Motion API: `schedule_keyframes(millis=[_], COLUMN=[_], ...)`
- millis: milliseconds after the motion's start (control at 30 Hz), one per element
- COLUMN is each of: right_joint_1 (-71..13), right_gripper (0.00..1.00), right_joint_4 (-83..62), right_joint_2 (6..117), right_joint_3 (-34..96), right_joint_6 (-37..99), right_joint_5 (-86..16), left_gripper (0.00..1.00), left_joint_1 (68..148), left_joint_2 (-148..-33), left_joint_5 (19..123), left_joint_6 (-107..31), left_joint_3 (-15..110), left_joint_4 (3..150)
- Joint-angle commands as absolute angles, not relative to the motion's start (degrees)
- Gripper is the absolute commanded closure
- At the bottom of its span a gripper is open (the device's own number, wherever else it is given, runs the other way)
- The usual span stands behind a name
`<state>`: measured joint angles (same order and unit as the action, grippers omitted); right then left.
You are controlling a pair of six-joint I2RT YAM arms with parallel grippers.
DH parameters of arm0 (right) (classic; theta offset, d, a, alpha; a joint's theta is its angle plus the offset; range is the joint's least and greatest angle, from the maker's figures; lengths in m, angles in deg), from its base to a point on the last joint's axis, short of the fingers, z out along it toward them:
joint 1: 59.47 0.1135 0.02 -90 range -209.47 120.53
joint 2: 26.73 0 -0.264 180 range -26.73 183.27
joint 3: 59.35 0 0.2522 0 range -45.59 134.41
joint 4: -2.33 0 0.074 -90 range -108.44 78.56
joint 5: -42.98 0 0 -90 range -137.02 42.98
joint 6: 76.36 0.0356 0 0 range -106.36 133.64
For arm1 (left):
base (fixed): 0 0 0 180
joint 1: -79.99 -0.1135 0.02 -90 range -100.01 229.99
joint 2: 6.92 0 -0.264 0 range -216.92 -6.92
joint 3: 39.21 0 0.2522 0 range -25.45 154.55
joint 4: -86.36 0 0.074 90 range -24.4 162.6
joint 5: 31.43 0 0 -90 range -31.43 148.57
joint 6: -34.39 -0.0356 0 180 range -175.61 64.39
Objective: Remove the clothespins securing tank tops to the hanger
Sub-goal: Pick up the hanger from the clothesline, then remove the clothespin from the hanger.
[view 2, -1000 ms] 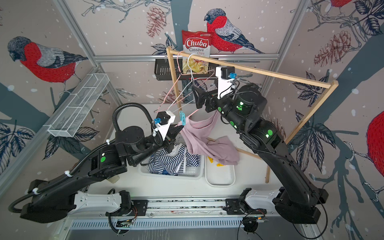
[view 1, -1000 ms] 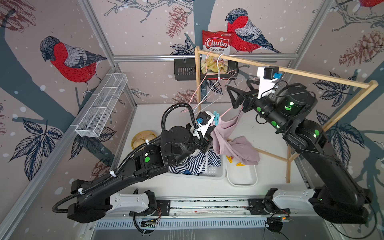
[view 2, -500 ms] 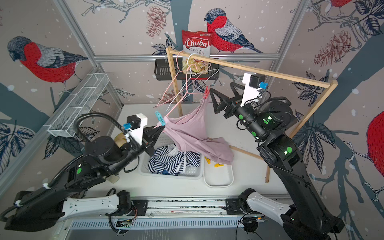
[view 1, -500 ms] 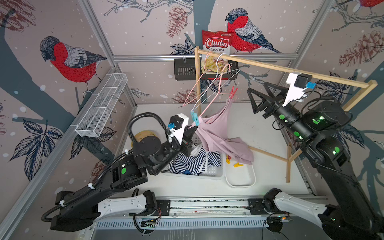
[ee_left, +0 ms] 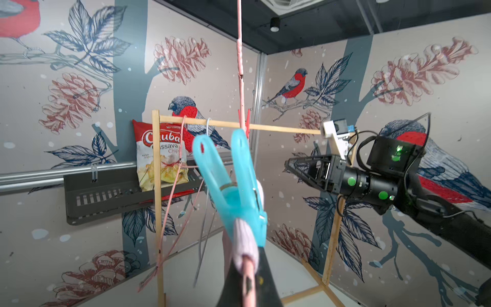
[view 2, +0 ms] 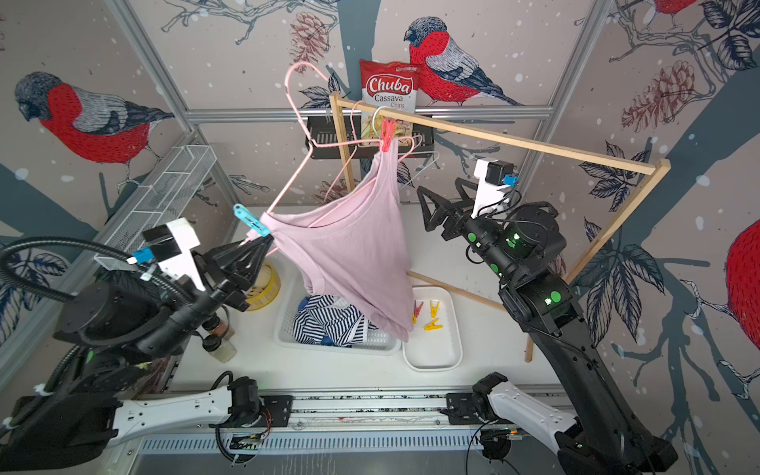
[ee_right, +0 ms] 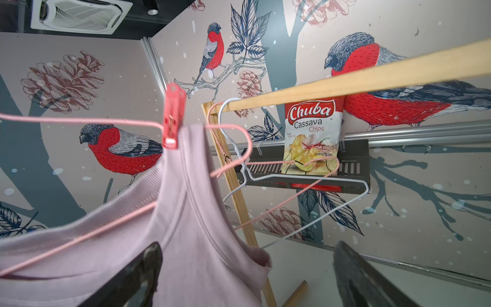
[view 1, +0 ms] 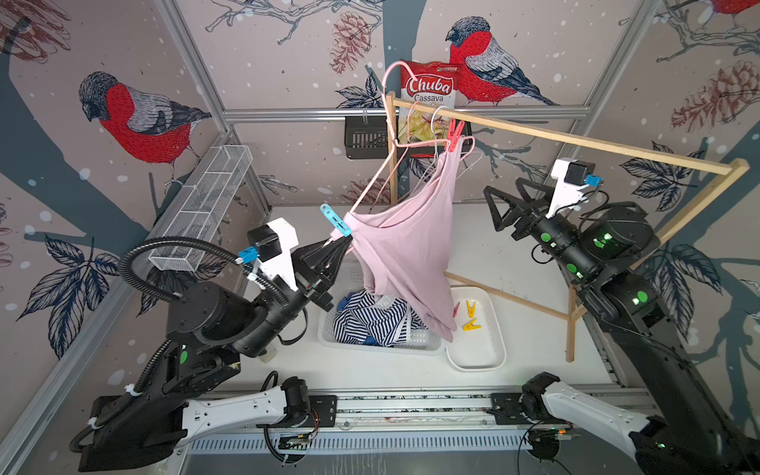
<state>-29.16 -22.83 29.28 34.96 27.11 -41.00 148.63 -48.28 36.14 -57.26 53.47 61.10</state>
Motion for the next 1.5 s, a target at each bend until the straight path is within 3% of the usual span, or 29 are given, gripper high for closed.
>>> schedule_keyframes(millis=[0,200,333,500,667,933,1167,1467], right_joint_1=[-29.23,-28.74,-23.96,-13.78,-13.16,-27.70,-43.87,-52.44], right_gripper=[0.00,0.00,0.00,0.00,0.00,0.00,0.00,0.00], right_joint_4=[-20.97,-14.12,-8.86,-6.74,-7.57,-8.82,-10.55,-7.45], right_joint_2=[28.87,26.36,27.94,32.58,35.93,27.28,21.89,23.05], right_joint_3=[31.88,17.74,10.66,8.13,8.67,4.83,5.31,5.78], right_joint_6=[28.41,33.67,34.18,30.33,33.04,37.76,39.67,41.60], right_joint_5=[-37.76,-36.82,-37.45,-44.61,-46.19,-39.25,-27.32,-18.80], left_gripper=[1.00,1.00,1.00,1.00,1.00,1.00,1.00,1.00], left_joint_1=[148.46,148.52,148.53,148.55,148.57,148.59,148.54,146.16], left_joint_2=[-47.16,-42.13,-41.37,-41.56,-40.22,-33.49,-38.00,-38.74], left_joint_5=[33.24,30.69,29.14,31.41,35.19,35.19,40.02,43.74], left_joint_6=[-59.80,-60.62,-62.16,-63.17,-61.58,-54.38,-54.35,-54.93], left_joint_3=[56.47,57.65,57.73,56.34,51.90,36.64,33.86,24.65], left_joint_4=[63.31,60.02,56.88,53.79,51.37,54.84,54.50,67.07])
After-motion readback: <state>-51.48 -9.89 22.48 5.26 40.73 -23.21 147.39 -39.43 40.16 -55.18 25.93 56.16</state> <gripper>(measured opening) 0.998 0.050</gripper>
